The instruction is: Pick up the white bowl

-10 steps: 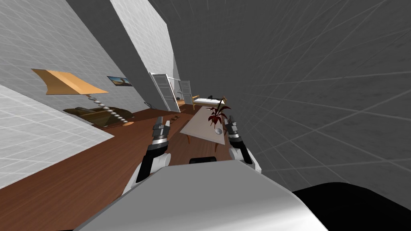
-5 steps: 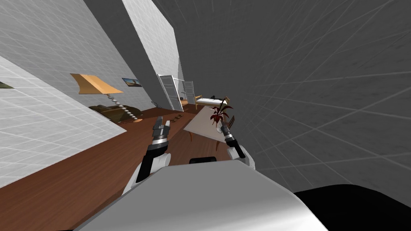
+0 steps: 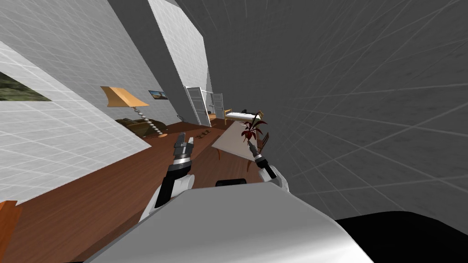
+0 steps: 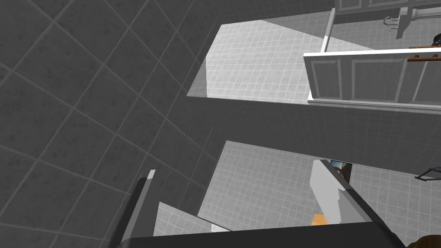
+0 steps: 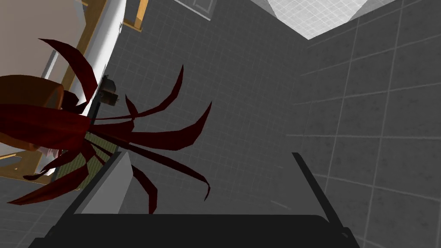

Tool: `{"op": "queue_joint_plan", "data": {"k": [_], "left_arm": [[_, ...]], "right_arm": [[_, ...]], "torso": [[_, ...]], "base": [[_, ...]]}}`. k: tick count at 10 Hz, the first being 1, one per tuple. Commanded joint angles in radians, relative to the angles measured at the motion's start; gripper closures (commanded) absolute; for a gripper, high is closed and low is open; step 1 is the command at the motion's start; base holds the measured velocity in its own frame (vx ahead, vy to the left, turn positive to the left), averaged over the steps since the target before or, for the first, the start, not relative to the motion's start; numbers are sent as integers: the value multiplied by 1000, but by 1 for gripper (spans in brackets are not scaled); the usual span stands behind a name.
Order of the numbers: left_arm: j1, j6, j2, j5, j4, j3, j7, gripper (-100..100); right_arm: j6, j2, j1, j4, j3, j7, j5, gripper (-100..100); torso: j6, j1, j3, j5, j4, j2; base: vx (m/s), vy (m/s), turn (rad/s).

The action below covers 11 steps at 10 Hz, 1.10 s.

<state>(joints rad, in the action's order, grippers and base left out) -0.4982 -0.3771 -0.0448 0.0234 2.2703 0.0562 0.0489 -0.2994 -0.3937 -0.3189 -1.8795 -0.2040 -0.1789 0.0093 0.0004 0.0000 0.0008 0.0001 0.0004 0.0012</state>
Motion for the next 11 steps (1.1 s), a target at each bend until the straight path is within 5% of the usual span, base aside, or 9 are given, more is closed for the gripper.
{"op": "queue_joint_plan", "data": {"k": [1, 9, 11], "left_arm": [[0, 0, 0, 0, 0, 0, 0, 0], [0, 0, 0, 0, 0, 0, 0, 0], [0, 0, 0, 0, 0, 0, 0, 0]], "right_arm": [[15, -36, 17, 50, -26, -36, 15, -100], [77, -150, 88, 293, -134, -174, 79, -100], [77, -150, 88, 336, -134, -174, 79, -100]], "torso": [[0, 0, 0, 0, 0, 0], [0, 0, -1, 0, 0, -2], [0, 0, -1, 0, 0, -2]], "base": [[-19, 24, 107], [-4, 23, 93], [10, 15, 36]]}}
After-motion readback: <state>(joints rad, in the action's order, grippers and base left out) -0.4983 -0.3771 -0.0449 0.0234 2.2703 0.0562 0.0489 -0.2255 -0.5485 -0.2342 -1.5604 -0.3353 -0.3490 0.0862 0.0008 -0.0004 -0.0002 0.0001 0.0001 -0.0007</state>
